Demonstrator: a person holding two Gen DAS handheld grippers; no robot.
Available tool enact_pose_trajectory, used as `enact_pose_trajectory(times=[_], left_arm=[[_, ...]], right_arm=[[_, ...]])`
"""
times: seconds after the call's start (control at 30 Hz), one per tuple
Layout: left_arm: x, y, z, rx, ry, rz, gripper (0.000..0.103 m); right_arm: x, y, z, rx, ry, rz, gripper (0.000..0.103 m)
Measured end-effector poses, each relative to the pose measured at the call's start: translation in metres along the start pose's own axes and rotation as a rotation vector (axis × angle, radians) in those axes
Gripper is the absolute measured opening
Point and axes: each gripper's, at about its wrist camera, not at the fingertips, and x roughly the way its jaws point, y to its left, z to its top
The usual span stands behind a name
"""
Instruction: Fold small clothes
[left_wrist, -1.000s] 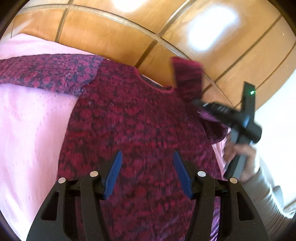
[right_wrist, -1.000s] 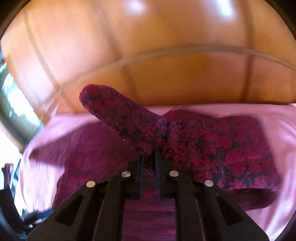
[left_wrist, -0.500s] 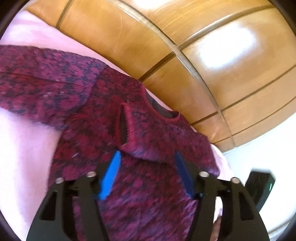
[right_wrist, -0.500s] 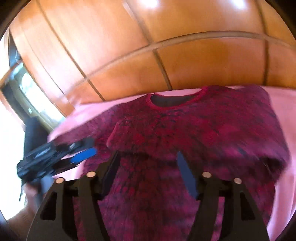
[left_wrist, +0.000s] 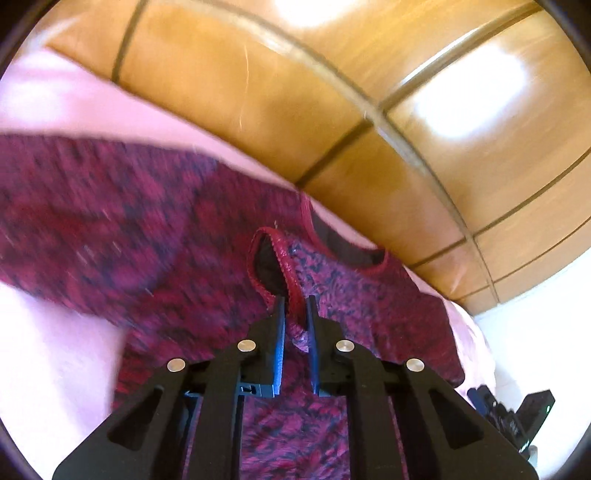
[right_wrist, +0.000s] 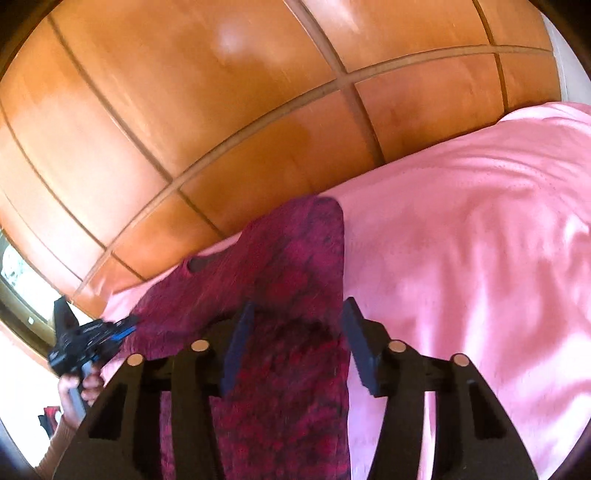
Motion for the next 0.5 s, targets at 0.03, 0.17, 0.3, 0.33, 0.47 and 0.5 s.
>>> enact_pose_trajectory(times=[0.03,0.17,0.3,0.33,0.47,0.5], left_arm=[[-0.006,0.000,0.002,0.013,-0.015,0.012,0.009],[-0.022,0.003,0.003,0.063,-0.046,0.072,0.009],[-0.009,0.022,-0.004,0.080,-0.014,0.180,0.009],[-0.004,0.026,-0.008,0.090,0.000,0.205,0.009],[0.017,0.035,-0.020,0.113,0.013,0.252,0.010],[0.016,0.035,-0.021,0.116,0.000,0.256,0.010]], right_arm=[[0.006,0.001,0.002,0.001,0.002,0.000,0.045],[0.039,0.023,0.008,-0.061,0.060,-0.002,0.044],[0.081,0.042,-0.004,-0.154,0.123,-0.100,0.044],[0.089,0.044,-0.009,-0.176,0.131,-0.139,0.044],[0.101,0.052,-0.026,-0.276,0.089,-0.238,0.044],[0.102,0.054,-0.028,-0.296,0.077,-0.256,0.044]])
